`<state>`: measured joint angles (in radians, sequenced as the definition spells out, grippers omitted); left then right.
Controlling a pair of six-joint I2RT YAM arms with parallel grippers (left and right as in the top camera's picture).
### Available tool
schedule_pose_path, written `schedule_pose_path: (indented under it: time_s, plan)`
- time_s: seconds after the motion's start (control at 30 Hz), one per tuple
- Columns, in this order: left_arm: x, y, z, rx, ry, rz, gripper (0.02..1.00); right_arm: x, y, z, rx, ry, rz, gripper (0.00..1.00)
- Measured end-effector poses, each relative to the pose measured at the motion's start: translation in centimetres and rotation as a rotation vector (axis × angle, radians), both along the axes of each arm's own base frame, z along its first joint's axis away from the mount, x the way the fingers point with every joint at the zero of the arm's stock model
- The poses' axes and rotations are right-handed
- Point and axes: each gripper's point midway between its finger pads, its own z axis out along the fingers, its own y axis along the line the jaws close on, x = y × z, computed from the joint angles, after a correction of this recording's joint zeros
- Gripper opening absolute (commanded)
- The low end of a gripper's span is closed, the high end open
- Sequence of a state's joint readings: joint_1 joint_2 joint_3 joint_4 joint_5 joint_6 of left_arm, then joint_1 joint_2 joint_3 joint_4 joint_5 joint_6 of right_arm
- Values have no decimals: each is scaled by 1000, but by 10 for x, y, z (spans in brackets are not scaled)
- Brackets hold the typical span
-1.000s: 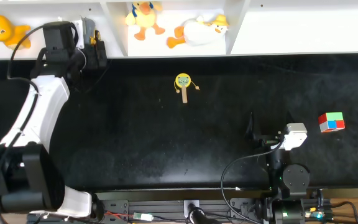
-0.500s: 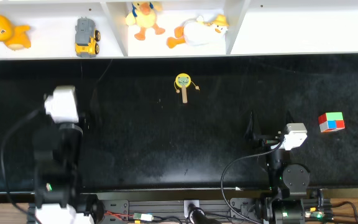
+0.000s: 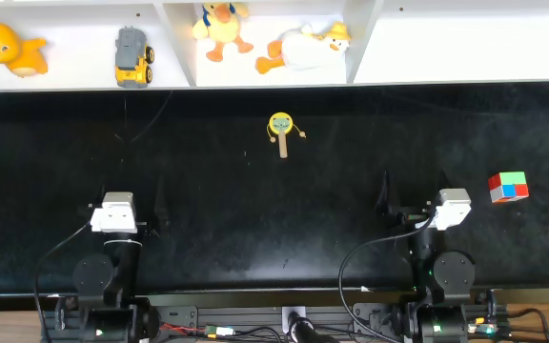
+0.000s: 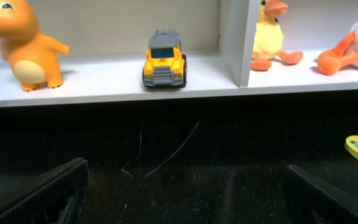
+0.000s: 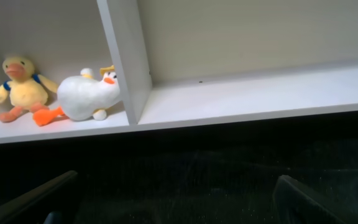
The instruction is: Store Toys
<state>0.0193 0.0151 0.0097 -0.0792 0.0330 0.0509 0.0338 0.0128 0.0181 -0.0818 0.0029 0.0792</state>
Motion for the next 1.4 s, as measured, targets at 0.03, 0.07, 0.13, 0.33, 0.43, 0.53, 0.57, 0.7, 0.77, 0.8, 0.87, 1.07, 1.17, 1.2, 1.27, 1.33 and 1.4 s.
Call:
schedule_pose_path:
  time_s: [0.03,0.07,0.13,0.33,0.43,0.53,0.57,0.7,0.77,0.8,0.87,1.07,1.17,1.2,1.27,1.33,1.4]
  plan:
    - [0,0,0,0,0,0,998,0,0,0,0,0,0,993]
    - [0,0,0,-1,0,0,998,0,0,0,-1,0,0,996]
    - [0,0,0,-3,0,1,998,0,0,0,0,0,0,998]
    - [0,0,0,-8,0,1,998,0,0,0,0,0,0,996]
    - [0,0,0,-8,0,1,998,0,0,0,-1,0,0,993]
    - [0,0,0,-8,0,1,998,0,0,0,0,0,0,993]
    - [0,0,0,-8,0,1,998,0,0,0,0,1,-1,996]
    - [0,0,0,-8,0,1,998,0,0,0,0,0,0,996]
    - [0,0,0,-8,0,1,996,0,0,0,0,0,-1,996]
    - [0,0,0,-8,0,1,998,0,-1,0,-3,0,-4,996]
    - [0,0,0,-8,0,1,998,0,-4,0,-25,-2,-23,996]
    - [0,1,0,-8,0,4,998,-1,-5,-36,-15,241,-52,996]
    - [0,1,0,-9,-1,5,998,-16,11,-54,-58,534,0,996]
    - [0,1,0,-11,-1,8,998,-18,19,-50,-78,600,25,998]
    - [0,1,0,-15,-1,8,998,-15,34,-36,-113,671,48,996]
    - [0,1,1,-15,-2,9,998,-10,50,-27,-151,711,62,1000]
    - [0,1,0,-16,-1,9,998,-4,71,-23,-187,734,91,996]
